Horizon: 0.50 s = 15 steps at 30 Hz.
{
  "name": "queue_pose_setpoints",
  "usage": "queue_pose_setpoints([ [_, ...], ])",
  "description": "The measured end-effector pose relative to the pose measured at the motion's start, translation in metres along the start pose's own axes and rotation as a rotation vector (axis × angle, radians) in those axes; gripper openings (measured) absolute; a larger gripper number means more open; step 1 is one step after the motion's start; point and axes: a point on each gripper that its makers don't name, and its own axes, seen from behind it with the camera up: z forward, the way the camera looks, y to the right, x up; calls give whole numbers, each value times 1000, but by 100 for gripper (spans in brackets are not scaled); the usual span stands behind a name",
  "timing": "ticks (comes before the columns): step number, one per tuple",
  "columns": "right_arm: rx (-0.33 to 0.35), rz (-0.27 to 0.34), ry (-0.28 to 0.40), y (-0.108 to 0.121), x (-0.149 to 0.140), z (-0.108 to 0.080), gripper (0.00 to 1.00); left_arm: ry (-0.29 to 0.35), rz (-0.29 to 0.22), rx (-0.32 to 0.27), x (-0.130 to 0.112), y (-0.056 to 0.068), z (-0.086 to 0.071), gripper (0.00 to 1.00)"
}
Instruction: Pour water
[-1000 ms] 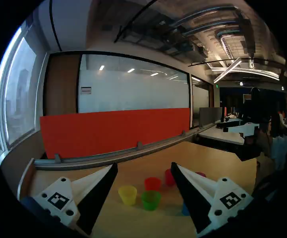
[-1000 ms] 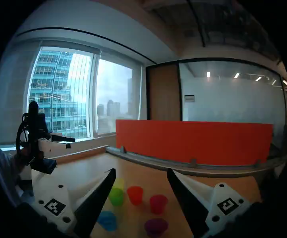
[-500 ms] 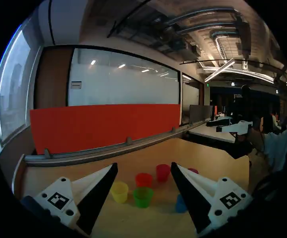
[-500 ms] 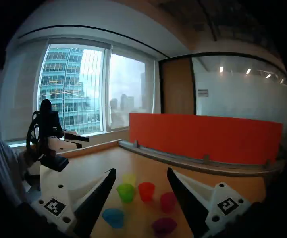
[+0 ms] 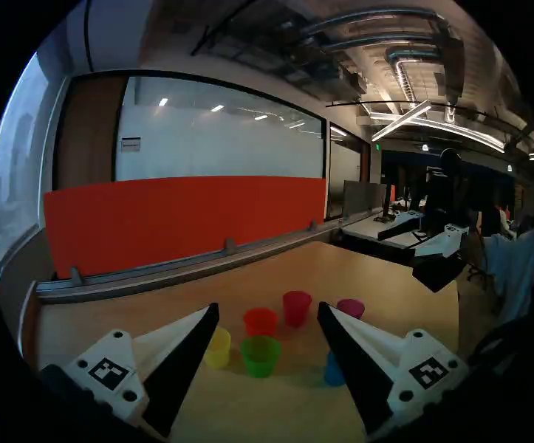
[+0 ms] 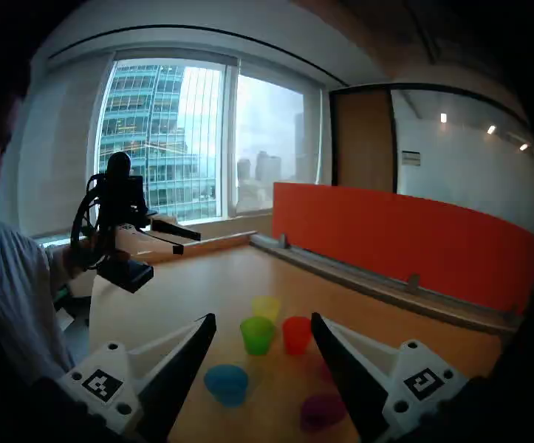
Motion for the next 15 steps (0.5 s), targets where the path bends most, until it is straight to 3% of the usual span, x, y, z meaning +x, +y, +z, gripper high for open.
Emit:
queue_pose_setpoints([
  [15, 67, -39, -128, -13, -57, 23, 100, -108, 19, -18, -49, -12, 20, 100],
])
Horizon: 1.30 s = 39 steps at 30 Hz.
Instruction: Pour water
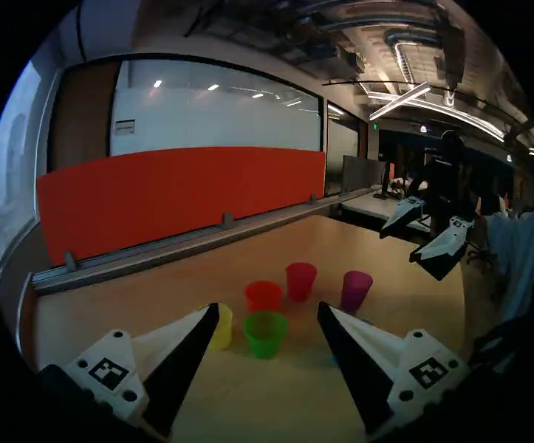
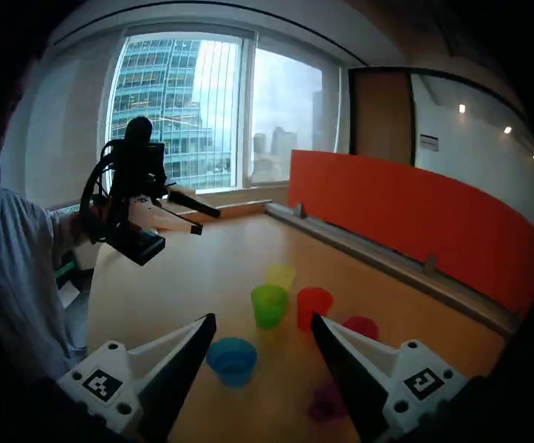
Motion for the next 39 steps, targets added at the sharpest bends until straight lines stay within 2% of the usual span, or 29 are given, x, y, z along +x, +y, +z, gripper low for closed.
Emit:
queue_pose_setpoints([
  [8, 36, -30, -72, -8, -29, 19, 100, -68, 29, -16, -29, 0, 15, 100],
  [17, 74, -42, -135, -19, -54, 39, 100, -127, 37, -31, -54, -2, 30, 100],
  [30, 115, -35, -214, -34, -93, 55, 100, -193, 34, -55, -78, 0, 47, 100],
  [39, 125, -37, -248, -40, -113, 64, 100, -238, 60, -73, -92, 5, 56, 100],
])
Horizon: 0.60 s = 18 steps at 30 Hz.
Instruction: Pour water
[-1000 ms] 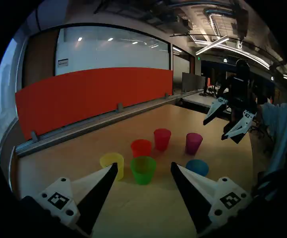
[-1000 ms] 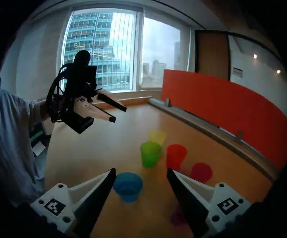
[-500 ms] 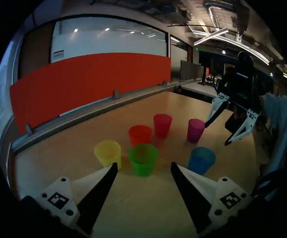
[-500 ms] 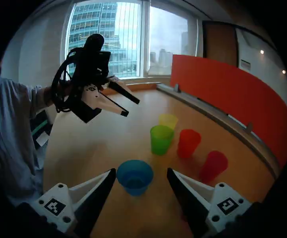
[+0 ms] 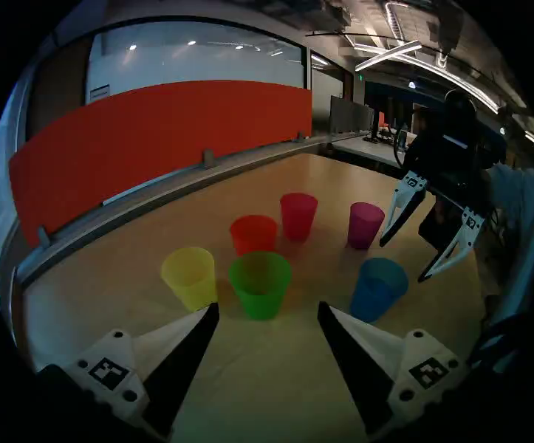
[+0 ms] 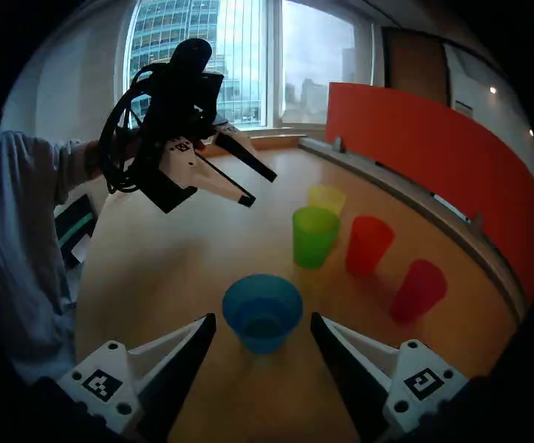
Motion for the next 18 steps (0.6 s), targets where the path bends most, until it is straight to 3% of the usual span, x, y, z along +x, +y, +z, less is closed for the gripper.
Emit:
queue_pose_setpoints([
  [9, 1, -1, -21, 2, -11, 16, 100, -40, -3, -33, -6, 5, 12, 100],
  [18, 5, -7, -38, 1, -18, 37, 100, -87, 5, -46, -15, 2, 32, 100],
])
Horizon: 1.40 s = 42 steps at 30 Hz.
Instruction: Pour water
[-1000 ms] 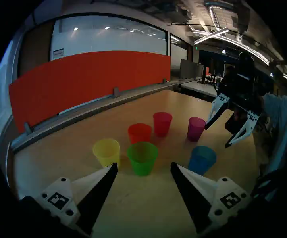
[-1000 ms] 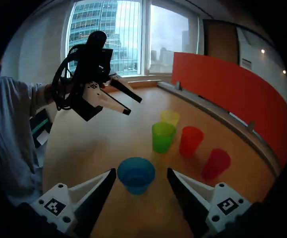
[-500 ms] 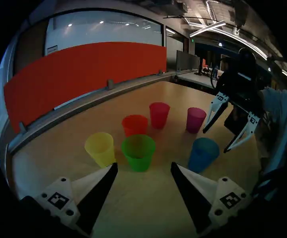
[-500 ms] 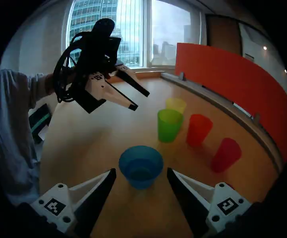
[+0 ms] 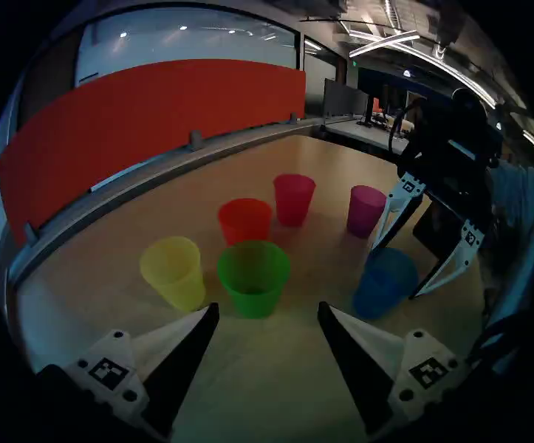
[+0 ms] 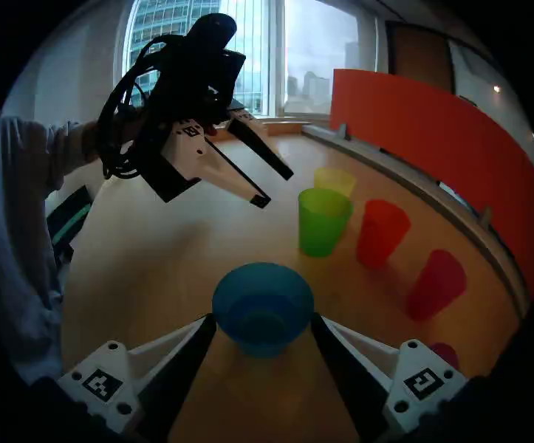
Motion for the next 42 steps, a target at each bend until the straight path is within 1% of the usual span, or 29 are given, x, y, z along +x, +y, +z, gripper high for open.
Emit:
queue_pose_setpoints([
  [3, -1, -2, -2, 0, -1, 6, 100, -23, -2, -1, -3, -3, 8, 100],
  [8, -1, -6, -2, -1, 0, 12, 100, -44, -16, -4, -4, -8, 19, 100],
  [12, 2, -1, 1, -2, 1, 15, 100, -65, -6, 14, -7, -14, 28, 100],
  [15, 5, 0, 3, -3, 1, 17, 100, -79, 3, 19, -8, -16, 35, 100],
  [23, 8, 5, 6, -4, 1, 21, 100, -85, 7, 14, 0, -16, 52, 100],
  [30, 7, 13, 10, -4, 1, 20, 100, -82, 4, 13, 7, -15, 64, 100],
  [36, 6, 17, 17, -3, 2, 19, 100, -85, 14, 18, 9, -14, 70, 100],
  [42, 11, 15, 20, -5, 2, 19, 100, -85, 26, 26, 10, -15, 73, 99],
])
